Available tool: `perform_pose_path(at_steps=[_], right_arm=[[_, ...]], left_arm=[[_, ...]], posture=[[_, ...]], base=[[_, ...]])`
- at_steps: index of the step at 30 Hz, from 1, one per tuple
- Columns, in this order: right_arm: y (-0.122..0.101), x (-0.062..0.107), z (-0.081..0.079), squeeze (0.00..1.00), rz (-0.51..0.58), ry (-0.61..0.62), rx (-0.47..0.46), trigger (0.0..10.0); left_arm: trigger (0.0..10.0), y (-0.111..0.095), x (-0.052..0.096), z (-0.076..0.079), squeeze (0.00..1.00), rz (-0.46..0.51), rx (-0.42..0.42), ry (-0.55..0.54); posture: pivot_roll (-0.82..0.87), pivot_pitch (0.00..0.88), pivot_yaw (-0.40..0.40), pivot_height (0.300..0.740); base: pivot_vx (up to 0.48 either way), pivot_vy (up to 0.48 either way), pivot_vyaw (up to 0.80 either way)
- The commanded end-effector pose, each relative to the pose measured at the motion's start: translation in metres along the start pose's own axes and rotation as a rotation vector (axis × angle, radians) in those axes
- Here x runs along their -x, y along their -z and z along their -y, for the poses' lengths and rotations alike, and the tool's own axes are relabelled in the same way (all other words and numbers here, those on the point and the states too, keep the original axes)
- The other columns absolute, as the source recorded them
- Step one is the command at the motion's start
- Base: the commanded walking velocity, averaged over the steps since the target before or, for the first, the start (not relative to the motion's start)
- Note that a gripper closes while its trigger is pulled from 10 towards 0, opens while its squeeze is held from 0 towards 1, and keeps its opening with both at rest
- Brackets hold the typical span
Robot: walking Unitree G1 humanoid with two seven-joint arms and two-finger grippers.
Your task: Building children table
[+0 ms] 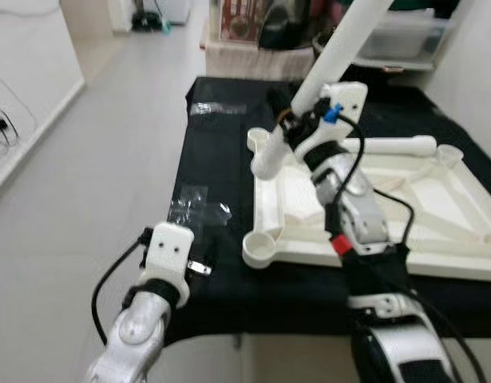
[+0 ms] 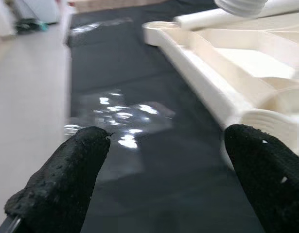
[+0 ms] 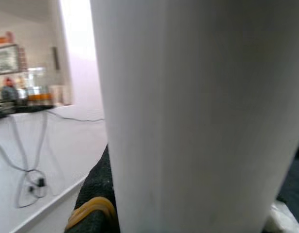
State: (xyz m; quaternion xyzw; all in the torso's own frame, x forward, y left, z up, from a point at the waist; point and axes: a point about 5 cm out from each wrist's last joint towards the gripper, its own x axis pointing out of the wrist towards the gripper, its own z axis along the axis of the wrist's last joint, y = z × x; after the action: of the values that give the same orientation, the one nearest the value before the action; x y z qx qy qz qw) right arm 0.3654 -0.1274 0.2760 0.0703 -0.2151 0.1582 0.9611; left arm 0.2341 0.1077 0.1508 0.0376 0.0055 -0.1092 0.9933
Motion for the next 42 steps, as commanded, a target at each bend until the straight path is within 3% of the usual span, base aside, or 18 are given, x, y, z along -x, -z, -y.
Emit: perform_pose_path(at_steps=[1,3,4,5,8,9,13,14,16,20,29,42], right_arm=[[-0.003,-0.001,-0.002,0.00,0.018,-0.015,0.001,10.0],[-0.004,-0.004,-0.005,0.00,0.015,-0.052,-0.005,10.0],[-0.003,-0.012,-0.008,0.00,-0.035,-0.166,-0.053,10.0],[-0.003,-0.012,-0.008,0.00,-0.035,-0.166,-0.053,10.0],[0.001,-0.026,-0.005,0.00,-0.141,-0.299,-0.105,10.0],[0.004,-0.030,-0.005,0.00,-0.199,-0.371,-0.082,10.0],[0.009,-0.032,-0.006,0.00,-0.280,-0.514,-0.033,10.0],[0.010,-0.030,-0.006,0.00,-0.315,-0.633,-0.015,10.0],[0.011,-0.029,-0.006,0.00,-0.319,-0.676,-0.008,10.0],[0.006,-0.024,-0.009,0.00,-0.293,-0.865,-0.087,10.0],[-0.006,-0.027,-0.012,0.00,-0.190,-1.041,-0.207,10.0],[0.013,-0.018,-0.029,0.00,-0.242,-1.176,-0.200,10.0]], left_arm=[[10.0,0.003,0.001,0.000,0.00,-0.012,-0.012,-0.007],[10.0,0.003,0.001,0.000,0.00,-0.014,-0.007,-0.004],[10.0,0.003,0.002,0.004,0.00,-0.017,0.019,0.027],[10.0,0.003,0.002,0.004,0.00,-0.017,0.019,0.027],[10.0,0.001,0.010,0.012,0.00,-0.017,0.074,0.135],[10.0,0.000,0.016,0.017,0.00,-0.020,0.089,0.199],[10.0,-0.003,0.030,0.025,0.00,-0.026,0.118,0.297],[10.0,-0.003,0.041,0.030,0.00,-0.041,0.150,0.346],[10.0,-0.003,0.044,0.032,0.00,-0.049,0.160,0.353],[10.0,-0.002,0.057,0.039,0.00,-0.073,0.182,0.385],[10.0,-0.004,0.076,0.040,0.00,-0.121,0.211,0.381],[10.0,-0.004,0.085,0.040,0.00,-0.147,0.212,0.370]], posture=[[0.12,0.059,-0.094,0.740],[0.11,0.061,-0.094,0.740],[0.11,0.070,-0.097,0.740],[0.11,0.070,-0.097,0.740],[0.12,0.079,-0.103,0.740],[0.12,0.088,-0.107,0.740],[0.13,0.111,-0.114,0.740],[0.14,0.124,-0.116,0.740],[0.14,0.124,-0.116,0.740],[0.16,0.181,-0.122,0.740],[0.17,0.224,-0.121,0.740],[0.19,0.207,-0.121,0.740]], base=[[0.000,0.000,0.00],[0.000,0.000,0.00],[0.000,0.000,0.00],[0.000,0.000,0.00],[0.000,0.000,0.00],[0.000,0.000,0.00],[0.000,0.000,0.00],[0.000,0.000,0.00],[0.000,0.000,0.00],[0.000,0.000,0.00],[0.000,0.000,0.00],[0.000,0.000,0.00]])
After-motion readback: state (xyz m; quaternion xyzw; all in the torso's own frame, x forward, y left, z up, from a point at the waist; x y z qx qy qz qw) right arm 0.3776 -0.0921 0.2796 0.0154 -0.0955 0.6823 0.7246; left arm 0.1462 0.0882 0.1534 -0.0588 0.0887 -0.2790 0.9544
